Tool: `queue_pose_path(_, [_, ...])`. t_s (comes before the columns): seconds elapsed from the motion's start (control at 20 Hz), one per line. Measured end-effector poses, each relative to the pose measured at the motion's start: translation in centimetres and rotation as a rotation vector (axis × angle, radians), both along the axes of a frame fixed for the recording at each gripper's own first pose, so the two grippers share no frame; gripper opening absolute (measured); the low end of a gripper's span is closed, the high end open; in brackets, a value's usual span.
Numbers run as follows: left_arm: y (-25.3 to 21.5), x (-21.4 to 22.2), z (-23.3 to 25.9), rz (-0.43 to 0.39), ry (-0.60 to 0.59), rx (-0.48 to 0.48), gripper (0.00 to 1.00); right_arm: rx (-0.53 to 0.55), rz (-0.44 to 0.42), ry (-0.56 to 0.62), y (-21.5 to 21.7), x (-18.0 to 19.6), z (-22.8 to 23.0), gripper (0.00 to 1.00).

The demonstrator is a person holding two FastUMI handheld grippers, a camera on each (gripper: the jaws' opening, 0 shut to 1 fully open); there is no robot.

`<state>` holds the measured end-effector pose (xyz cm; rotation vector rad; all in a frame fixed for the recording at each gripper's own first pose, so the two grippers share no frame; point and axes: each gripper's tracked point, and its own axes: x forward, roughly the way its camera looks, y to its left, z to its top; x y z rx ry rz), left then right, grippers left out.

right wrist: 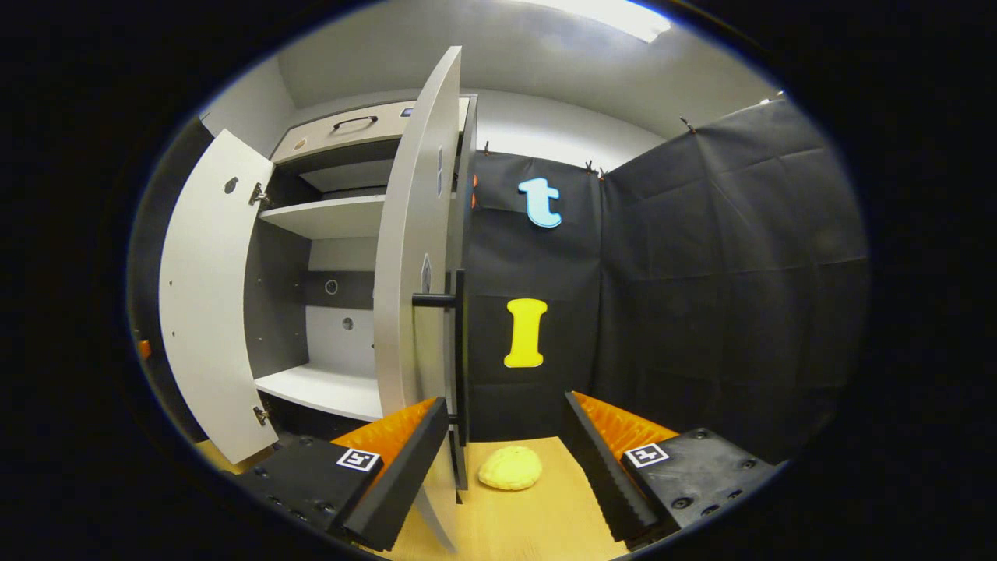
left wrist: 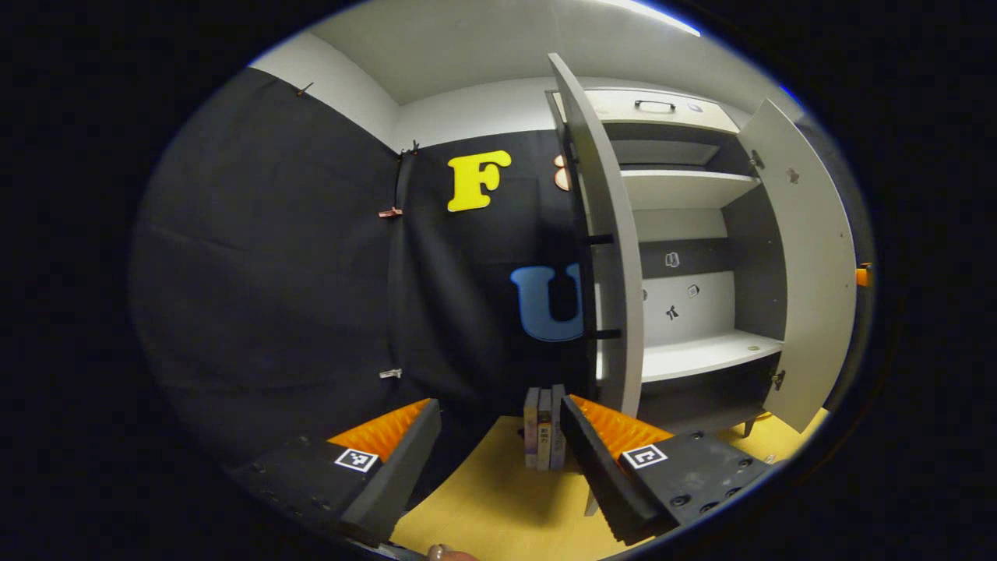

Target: Grasp the bottle in the cabinet with the left hand and place it on the coaster, then close the right door with the right hand and the left door with the left hand.

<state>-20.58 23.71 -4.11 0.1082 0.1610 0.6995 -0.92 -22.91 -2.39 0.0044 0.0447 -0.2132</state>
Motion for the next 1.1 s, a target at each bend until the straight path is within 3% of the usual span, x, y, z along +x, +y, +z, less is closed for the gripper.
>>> queue_pose_path(0.15, [0.3,-0.7,0.3,0.041,0.026,0.04,0.98,0.002,0.047,-0.014,0.6,0.3,0.2,0.95])
queue_pose_path(0.5, [0.2,0.6,1.8,0.036,0.012,0.077,0.99,0.014,0.142,0.004,4.4,1.3,0.1,0.95])
queue_pose_path(0.6, [0.1,1.9,2.0,0.027,0.009,0.075,0.96,0.01,0.18,0.008,5.8,1.7,0.1,0.95])
queue_pose_path(0.7, [0.1,2.2,1.8,0.016,0.001,0.053,0.99,0.007,0.219,0.014,7.4,2.4,-0.1,0.95])
queue_pose_path(1.05, [0.3,3.2,1.7,-0.049,-0.002,0.019,0.96,0.016,0.336,0.008,12.6,5.1,0.0,0.95])
queue_pose_path(1.1, [0.3,3.3,1.6,-0.062,-0.006,0.007,0.99,0.022,0.344,0.009,13.2,5.5,-0.1,0.95])
